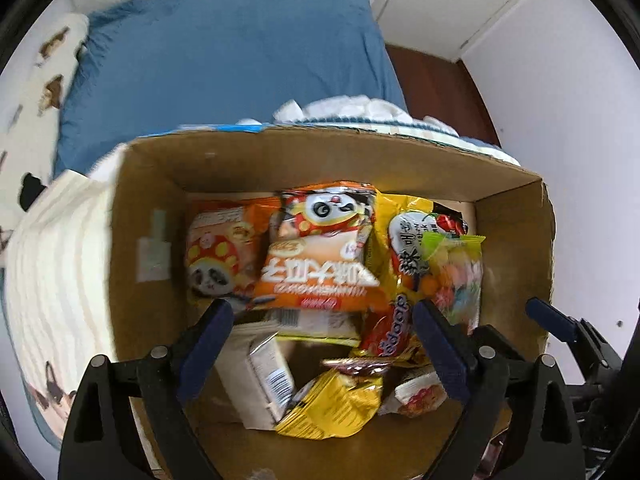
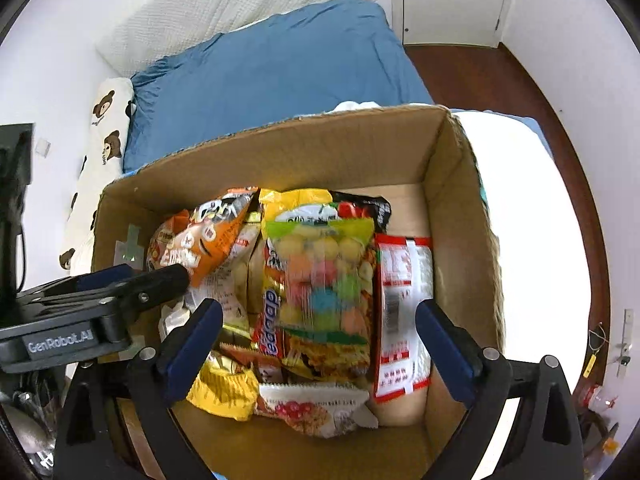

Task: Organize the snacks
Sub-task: 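Carry both bags into the cardboard box and release them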

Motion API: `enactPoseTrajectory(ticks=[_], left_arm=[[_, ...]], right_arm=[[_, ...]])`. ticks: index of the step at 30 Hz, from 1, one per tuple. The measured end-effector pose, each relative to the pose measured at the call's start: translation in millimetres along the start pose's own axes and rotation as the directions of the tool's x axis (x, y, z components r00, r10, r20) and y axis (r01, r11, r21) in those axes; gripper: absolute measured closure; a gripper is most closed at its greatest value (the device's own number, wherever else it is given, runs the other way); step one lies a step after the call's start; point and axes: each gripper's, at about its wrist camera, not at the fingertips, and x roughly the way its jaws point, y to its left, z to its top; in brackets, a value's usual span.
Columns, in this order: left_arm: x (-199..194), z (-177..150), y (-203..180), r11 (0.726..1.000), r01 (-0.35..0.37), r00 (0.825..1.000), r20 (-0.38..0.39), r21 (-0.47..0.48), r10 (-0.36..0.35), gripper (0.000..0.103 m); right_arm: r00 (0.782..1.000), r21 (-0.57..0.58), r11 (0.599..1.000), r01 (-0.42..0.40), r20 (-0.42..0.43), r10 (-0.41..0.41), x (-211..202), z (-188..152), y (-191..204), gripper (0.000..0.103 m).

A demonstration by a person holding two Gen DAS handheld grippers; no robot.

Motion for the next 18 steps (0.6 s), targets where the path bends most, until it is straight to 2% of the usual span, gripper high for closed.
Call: enactPoseTrajectory(ticks=[4,10,18], left_arm=[[-19,-24,-2,0.998,-0.059,0.995,0.088,0.026,0.056,0.011],[-48,-59,-1,0.996,-0.09,0.975,0.205,0.017,0.084,0.011],[-92,-105,-2,0.991,-0.136,0.925,0.36,0.009,0.123,0.011]], right_arm=[[0.999,-0.021,0.999,0.028,0.037,-0.027,-12,-20,5,0.004],[0.99,-0.046,0.997,0.059,0.134,-0.052,-43,-51,10,0.004],[0.961,-0.099,0.991,0.089,0.272,-0.059,-101,-95,29,0.004]])
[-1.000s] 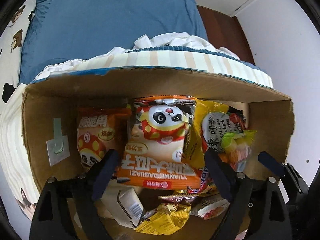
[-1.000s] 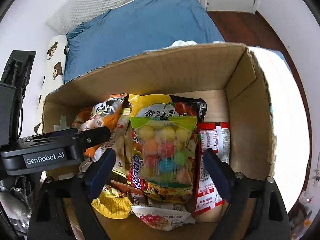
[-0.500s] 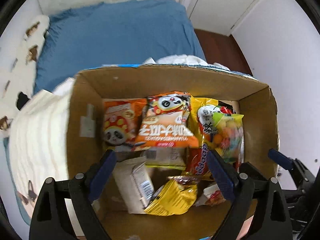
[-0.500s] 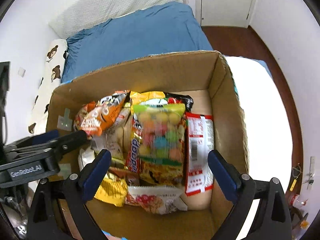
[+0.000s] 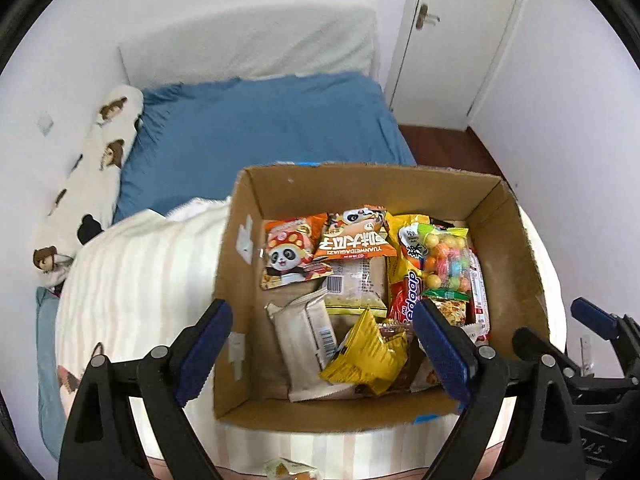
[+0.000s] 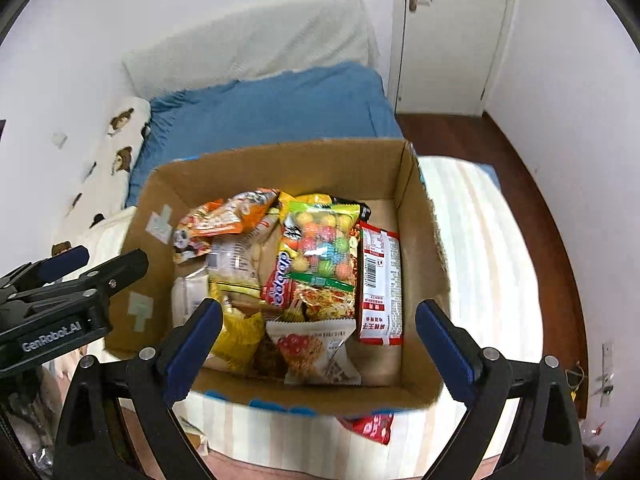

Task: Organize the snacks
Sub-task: 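Carry both bags into the cardboard box and release them, then grasp the orange jelly cup with the left gripper while the right grasps the red triangular packet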

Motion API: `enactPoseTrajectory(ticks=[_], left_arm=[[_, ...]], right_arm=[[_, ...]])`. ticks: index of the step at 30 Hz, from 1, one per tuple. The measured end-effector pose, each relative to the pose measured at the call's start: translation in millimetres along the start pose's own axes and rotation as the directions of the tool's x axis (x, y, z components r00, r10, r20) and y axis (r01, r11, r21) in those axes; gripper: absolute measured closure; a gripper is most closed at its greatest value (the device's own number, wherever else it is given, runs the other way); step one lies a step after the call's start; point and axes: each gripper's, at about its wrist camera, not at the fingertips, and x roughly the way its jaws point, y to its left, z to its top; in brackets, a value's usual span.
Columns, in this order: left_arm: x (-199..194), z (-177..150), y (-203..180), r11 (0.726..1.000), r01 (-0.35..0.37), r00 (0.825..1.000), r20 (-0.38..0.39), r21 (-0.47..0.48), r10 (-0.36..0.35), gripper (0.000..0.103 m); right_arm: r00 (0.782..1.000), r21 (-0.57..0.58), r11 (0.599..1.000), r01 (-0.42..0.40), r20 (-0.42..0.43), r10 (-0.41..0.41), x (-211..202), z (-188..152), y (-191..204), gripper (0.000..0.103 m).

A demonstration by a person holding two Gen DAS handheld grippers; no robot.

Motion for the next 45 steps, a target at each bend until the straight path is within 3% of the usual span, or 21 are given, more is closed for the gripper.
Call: enactPoseTrajectory(ticks=[11,18,24,29,33,37,42,45], left_arm=[[-72,-48,-3,0.999,-0.016,0.993,0.121,0.036,0.012,0.011],[-102,-75,-7,0.999,-0.003,0.988,0.154,0.047,-0.004,0.011],[-104,-94,-3,0.999,-0.022,0.988,0.153,0.028,0.017,0.011],[-73,-117,13,0.999,-0.035,0.998,0.056,-0.025,0.036,0.011],[-26,-141,31,0.994,-0.085,0.995,-0.059,-0.075,0.081,0.011],[23,-168,45,0.986,-0.118,0.977,-0.193,-0.12,0.093,0.011],[64,-196,59,0.976,-0.112,0.944,-0.327,-0.184,0.047,0.011],[77,-207,62,0.973,-0.098,0.927,-0.374,-0.21,0.013,0.011]], right_arm=[[0.994,0.009,1.0,-0.027,0.102,0.026,-68,-33,-2,0.004],[0.989,0.012,0.999,-0.051,0.143,0.049,-104,-58,-3,0.004],[0.987,0.032,0.995,-0.098,0.133,0.093,-109,-74,-6,0.004],[0.991,0.141,0.982,-0.127,0.05,0.121,-73,-92,-34,0.004],[0.991,0.278,0.954,-0.107,-0.049,0.125,-17,-110,-70,0.004],[0.97,0.422,0.9,-0.105,-0.157,0.187,46,-123,-98,0.004],[0.962,0.456,0.888,-0.064,-0.21,0.177,99,-127,-104,0.005],[0.956,0.445,0.894,-0.055,-0.237,0.176,116,-130,-99,0.027]])
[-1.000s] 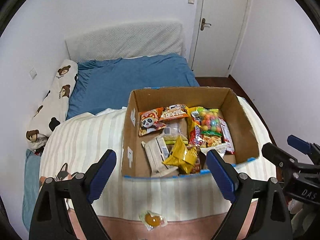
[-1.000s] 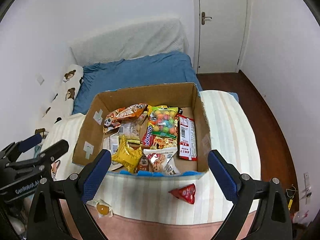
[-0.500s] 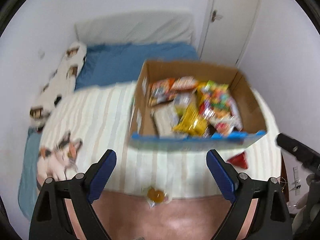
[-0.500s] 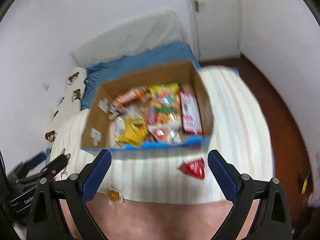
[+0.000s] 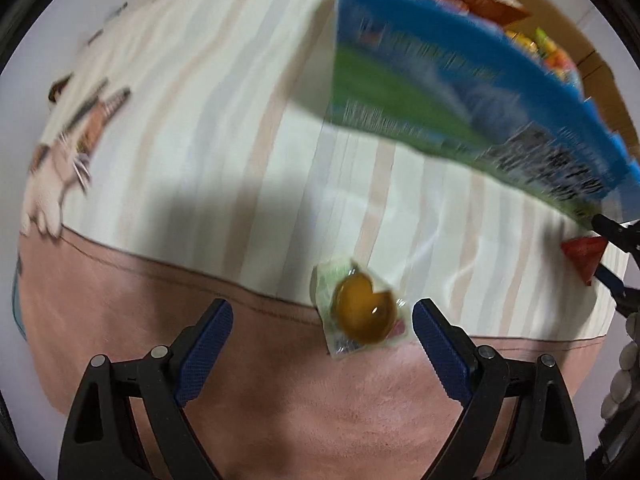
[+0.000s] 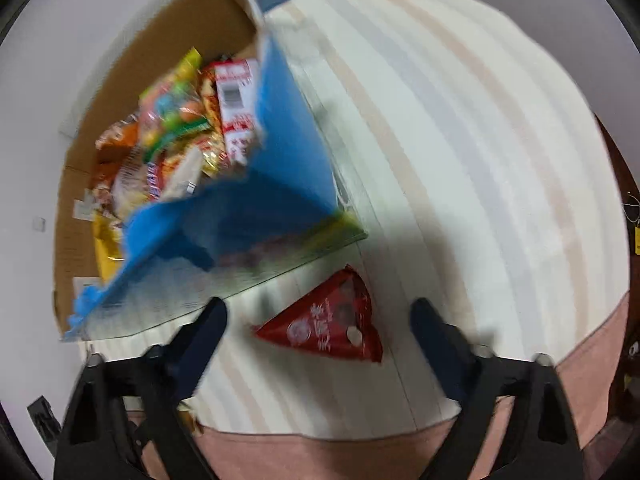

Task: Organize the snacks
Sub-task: 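Grasp the orange jelly cup with the left gripper while the right grasps the red triangular packet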

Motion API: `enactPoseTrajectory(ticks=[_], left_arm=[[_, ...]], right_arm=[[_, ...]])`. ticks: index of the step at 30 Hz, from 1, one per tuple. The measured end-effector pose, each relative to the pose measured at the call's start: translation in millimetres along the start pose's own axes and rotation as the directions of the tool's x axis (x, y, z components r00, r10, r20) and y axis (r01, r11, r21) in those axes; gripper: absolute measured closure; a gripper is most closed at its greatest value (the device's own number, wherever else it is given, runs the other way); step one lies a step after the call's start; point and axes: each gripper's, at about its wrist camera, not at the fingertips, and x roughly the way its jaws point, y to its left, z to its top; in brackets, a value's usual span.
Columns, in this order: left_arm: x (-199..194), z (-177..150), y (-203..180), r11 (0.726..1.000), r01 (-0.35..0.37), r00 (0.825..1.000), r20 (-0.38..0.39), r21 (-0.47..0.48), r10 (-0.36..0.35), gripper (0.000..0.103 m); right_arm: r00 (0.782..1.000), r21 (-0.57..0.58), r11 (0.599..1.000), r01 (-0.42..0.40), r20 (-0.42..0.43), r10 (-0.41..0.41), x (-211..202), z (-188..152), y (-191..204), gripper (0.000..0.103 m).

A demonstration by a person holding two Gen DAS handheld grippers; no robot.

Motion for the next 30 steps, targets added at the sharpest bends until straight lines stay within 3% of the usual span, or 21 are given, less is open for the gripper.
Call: enactPoseTrajectory(ticks=[1,5,11,17,21,27,30], left_arm=[[3,-2,1,1.0,0.004,1.0,-0.008,-0.003,-0.004,0.011],[15,-6,0,0.999,0.039,0.999,-0.037,-0.003,-0.039,0.011],[34,-4,-10,0.997,0.073,0.996,-0.057,0.024,-0.071,0.014],[50,-6,-20,0.997,0.063,0.996,-0.061,0.05,-0.06,0.057],[45,-21,-21,0.995,0.065,0.997,-0.052,0.071,-0.062,0.06],[45,-72,-21,0.989,0.098,0.986,-0.143,0.109,-0.081,0.06],[55,-83,-20,0.988,0.112,0.981,-0.169,0.103,-0.094,0.056]], right_arm=[[1.0,-0.011,1.0,0.014,-0.006,-0.014,5,-1,1,0.039],[1.0,-0.059,0.998,0.03,0.003,-0.03,8,-9,5,0.056],[0.999,-0.148,0.989,0.014,-0.05,-0.022,0,-46,8,0.058],[0.991,-0.185,0.982,-0.019,-0.136,-0.006,0,-100,6,0.058],[0.983,-0.196,0.98,-0.041,-0.181,0.005,5,-128,12,0.058],[0.968,-0.249,0.967,-0.051,-0.251,-0.014,16,-163,23,0.058],[0.965,-0.255,0.966,-0.043,-0.26,-0.026,21,-167,14,0.058]])
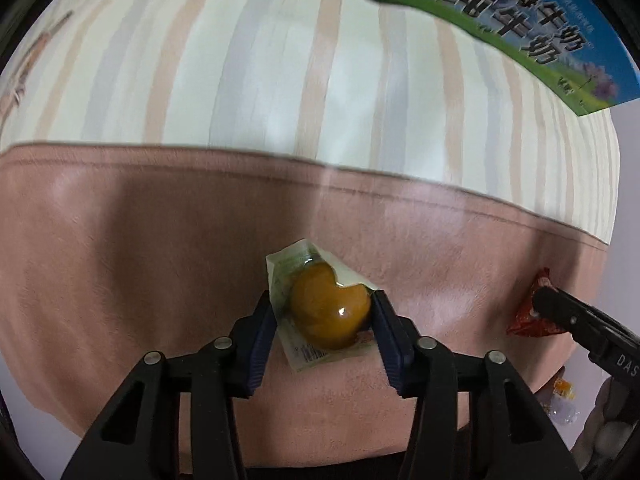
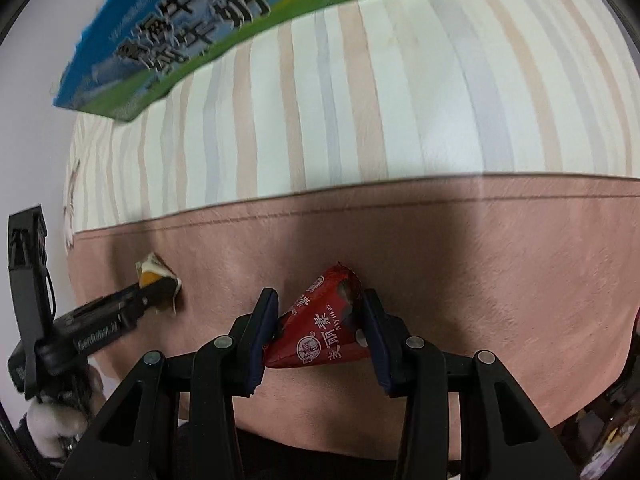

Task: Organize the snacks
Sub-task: 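Grasp the orange jelly cup with the left gripper while the right grasps the red triangular packet, then lift both items into the cardboard box and open both grippers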

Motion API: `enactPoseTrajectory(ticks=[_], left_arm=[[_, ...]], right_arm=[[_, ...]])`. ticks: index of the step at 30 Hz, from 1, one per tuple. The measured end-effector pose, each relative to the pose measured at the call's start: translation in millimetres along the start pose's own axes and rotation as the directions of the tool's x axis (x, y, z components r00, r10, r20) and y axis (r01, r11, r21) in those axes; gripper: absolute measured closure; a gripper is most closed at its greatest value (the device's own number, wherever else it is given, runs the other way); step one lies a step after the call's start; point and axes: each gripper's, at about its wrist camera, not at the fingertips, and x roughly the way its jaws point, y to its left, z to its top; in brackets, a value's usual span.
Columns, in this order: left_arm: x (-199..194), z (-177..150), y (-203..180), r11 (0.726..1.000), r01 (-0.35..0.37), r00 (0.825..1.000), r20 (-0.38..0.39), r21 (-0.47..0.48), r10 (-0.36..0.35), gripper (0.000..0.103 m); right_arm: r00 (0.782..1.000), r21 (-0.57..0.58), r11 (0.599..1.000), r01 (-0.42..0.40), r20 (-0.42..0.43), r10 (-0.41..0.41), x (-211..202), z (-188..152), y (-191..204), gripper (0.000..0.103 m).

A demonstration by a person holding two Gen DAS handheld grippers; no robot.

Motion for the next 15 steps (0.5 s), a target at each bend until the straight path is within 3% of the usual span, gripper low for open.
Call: enactPoseTrajectory(ticks=[9,13,15], left_arm=[[16,4,17,0.993,0.071,0.997,-0.017,-0.098,-0.073,0.054],[16,1,11,0.995,0.044,0.999,-0.005,-0.091,-0.044,0.057],[10,7,9,0.998,0.017,1.0,0.008,-0.062,-0.016,0.06]], right_arm=[[1.0,0.023,1.0,0.009,-0.006,-0.009,16,3,7,0.047],[0.999,-0.009,0.999,0.041,-0.002,-0.041,23,0,20,0.047],[0.998,-0.032,0.997,0.067,0.01,-0.067,26,-1,25,0.054]])
